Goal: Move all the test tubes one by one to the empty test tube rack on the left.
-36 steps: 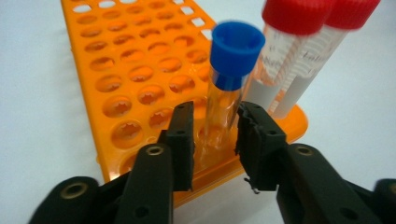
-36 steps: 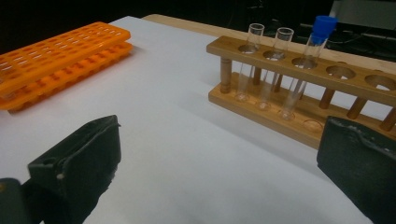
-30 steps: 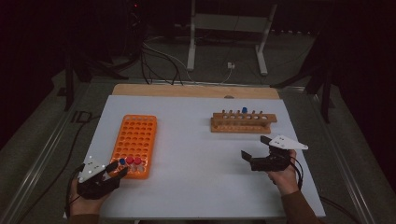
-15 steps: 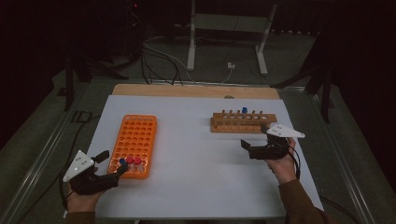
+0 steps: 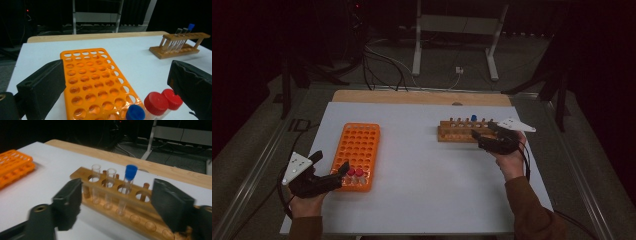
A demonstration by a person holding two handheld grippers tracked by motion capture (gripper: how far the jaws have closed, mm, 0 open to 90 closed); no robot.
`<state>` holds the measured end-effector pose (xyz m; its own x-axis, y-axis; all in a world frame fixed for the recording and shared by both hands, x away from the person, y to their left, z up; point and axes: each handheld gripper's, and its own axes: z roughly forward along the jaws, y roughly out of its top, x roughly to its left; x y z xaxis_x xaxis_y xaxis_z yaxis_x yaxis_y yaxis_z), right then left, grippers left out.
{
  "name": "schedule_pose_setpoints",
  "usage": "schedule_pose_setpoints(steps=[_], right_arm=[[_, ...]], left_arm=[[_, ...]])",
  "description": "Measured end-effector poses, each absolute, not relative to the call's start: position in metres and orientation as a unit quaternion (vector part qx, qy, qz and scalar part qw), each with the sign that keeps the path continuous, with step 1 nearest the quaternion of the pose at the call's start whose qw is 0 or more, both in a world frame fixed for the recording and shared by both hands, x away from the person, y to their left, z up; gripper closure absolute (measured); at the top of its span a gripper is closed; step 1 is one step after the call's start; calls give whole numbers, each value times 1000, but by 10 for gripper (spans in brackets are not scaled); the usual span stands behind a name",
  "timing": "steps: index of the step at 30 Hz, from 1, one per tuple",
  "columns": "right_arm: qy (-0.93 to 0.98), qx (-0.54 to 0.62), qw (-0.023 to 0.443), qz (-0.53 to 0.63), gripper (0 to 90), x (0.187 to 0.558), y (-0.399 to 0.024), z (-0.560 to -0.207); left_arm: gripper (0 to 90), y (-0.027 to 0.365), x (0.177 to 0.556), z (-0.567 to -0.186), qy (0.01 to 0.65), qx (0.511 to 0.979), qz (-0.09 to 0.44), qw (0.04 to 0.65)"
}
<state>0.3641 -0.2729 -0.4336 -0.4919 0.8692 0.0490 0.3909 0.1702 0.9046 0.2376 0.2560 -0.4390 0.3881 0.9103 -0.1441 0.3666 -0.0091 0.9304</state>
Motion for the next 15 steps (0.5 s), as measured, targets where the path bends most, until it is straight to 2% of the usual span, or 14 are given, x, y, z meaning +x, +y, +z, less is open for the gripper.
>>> schedule_pose_setpoints(steps=[3,9,12,15], right_arm=[[717,440,253,478,434,373,-274,-433],[712,460,240,473,618,393,-275,-438],[710,469,233,471,657,400,-272,-441],[715,476,232,456,657,408,-268,-448]], left_arm=[[34,255,241,-441,491,655,256,514],[14,251,243,-442,490,659,257,510],[14,250,244,-442,491,661,253,508],[13,250,244,-444,495,658,250,509]])
